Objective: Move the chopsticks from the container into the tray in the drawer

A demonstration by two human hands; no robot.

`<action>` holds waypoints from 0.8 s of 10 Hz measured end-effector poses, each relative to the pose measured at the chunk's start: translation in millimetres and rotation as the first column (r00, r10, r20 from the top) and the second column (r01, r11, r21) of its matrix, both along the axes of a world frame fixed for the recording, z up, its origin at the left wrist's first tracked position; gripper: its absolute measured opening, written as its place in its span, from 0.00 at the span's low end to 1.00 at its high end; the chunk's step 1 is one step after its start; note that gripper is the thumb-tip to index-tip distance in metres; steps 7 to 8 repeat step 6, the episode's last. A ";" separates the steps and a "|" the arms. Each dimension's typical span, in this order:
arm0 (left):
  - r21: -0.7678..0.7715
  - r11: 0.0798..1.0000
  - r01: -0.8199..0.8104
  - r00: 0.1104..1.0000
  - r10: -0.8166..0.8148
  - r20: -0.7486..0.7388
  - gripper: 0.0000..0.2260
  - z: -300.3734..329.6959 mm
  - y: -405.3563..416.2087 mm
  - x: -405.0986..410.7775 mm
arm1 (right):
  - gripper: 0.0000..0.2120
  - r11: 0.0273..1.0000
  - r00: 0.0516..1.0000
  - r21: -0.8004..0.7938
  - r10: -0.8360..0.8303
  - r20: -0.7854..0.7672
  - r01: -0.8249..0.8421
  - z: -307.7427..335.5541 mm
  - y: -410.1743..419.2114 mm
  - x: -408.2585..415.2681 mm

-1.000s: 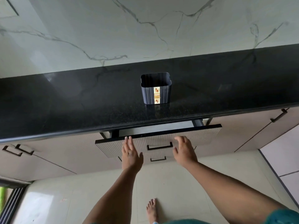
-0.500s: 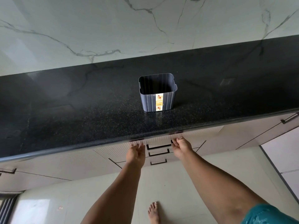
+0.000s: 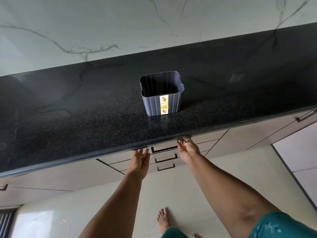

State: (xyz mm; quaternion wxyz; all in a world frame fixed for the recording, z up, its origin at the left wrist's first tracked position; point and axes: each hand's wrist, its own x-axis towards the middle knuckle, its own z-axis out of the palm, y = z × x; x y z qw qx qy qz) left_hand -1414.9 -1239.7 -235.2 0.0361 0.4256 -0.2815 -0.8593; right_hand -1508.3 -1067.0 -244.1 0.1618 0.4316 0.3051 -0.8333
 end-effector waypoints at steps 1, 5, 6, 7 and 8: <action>-0.026 0.998 0.048 0.998 -0.047 0.052 0.29 2.3 -3.0 -1.8 | 0.17 0.989 0.989 0.052 0.140 -0.055 -0.137 7.7 -2.0 3.0; -0.665 0.003 0.746 0.657 -0.163 0.736 0.28 30.0 51.0 72.1 | 0.32 -0.040 0.392 0.739 0.828 0.401 -0.673 48.2 32.3 75.7; -0.678 -0.285 0.678 0.677 -0.120 0.726 0.32 39.1 77.0 82.8 | 0.33 -0.290 0.337 0.841 0.819 0.465 -0.457 53.2 40.5 93.5; -0.678 -0.285 0.678 0.677 -0.120 0.726 0.32 39.1 77.0 82.8 | 0.33 -0.290 0.337 0.841 0.819 0.465 -0.457 53.2 40.5 93.5; -0.678 -0.285 0.678 0.677 -0.120 0.726 0.32 39.1 77.0 82.8 | 0.33 -0.290 0.337 0.841 0.819 0.465 -0.457 53.2 40.5 93.5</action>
